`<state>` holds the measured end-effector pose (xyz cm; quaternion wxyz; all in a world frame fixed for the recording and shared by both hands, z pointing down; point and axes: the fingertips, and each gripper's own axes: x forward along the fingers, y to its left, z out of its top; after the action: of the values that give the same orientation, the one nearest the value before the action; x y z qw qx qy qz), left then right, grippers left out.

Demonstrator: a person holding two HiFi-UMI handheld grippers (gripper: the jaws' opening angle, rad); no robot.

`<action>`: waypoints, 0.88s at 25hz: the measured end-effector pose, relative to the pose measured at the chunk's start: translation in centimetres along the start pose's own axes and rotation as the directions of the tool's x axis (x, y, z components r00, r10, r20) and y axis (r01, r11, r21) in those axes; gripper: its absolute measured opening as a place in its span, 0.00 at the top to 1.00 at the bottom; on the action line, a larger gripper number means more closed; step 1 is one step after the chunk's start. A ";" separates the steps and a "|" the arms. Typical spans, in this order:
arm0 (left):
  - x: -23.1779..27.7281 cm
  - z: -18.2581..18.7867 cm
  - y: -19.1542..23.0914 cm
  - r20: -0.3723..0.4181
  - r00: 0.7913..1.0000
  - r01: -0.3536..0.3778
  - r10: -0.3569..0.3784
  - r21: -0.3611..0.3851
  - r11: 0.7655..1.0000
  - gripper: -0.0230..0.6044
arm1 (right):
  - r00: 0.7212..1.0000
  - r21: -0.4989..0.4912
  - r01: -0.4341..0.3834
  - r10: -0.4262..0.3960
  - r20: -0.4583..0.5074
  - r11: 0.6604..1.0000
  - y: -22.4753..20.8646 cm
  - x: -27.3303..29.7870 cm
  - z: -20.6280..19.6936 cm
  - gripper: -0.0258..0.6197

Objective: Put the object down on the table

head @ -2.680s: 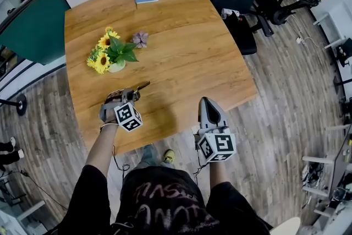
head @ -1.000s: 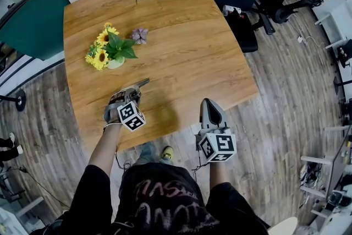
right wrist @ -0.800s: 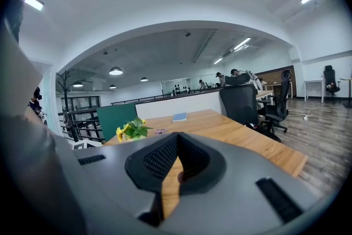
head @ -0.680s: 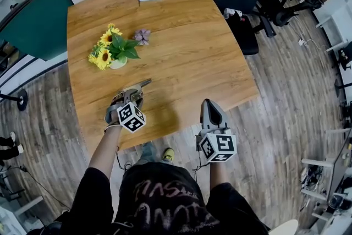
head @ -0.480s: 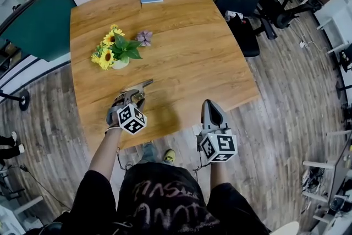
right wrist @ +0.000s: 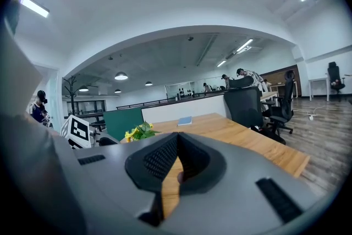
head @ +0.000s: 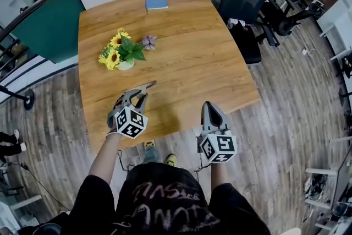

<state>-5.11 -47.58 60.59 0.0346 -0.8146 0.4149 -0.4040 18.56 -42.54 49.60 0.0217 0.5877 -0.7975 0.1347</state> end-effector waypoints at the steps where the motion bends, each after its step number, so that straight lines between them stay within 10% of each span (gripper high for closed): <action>1: -0.6 0.4 0.2 0.013 1.000 -0.015 0.015 -0.018 1.000 0.81 | 1.000 -0.001 -0.004 0.004 0.003 1.000 0.1 -0.2 0.0 0.95; 22: -13.8 3.7 2.5 0.198 0.930 -0.219 0.310 -0.378 0.899 0.94 | 0.999 -0.019 -0.023 0.023 0.045 1.000 0.5 -5.6 0.7 0.95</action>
<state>-8.71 -40.53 48.48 -0.0030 -0.7879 0.5796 -0.2079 19.96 -37.32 47.73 0.0076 0.5812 -0.8057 0.1142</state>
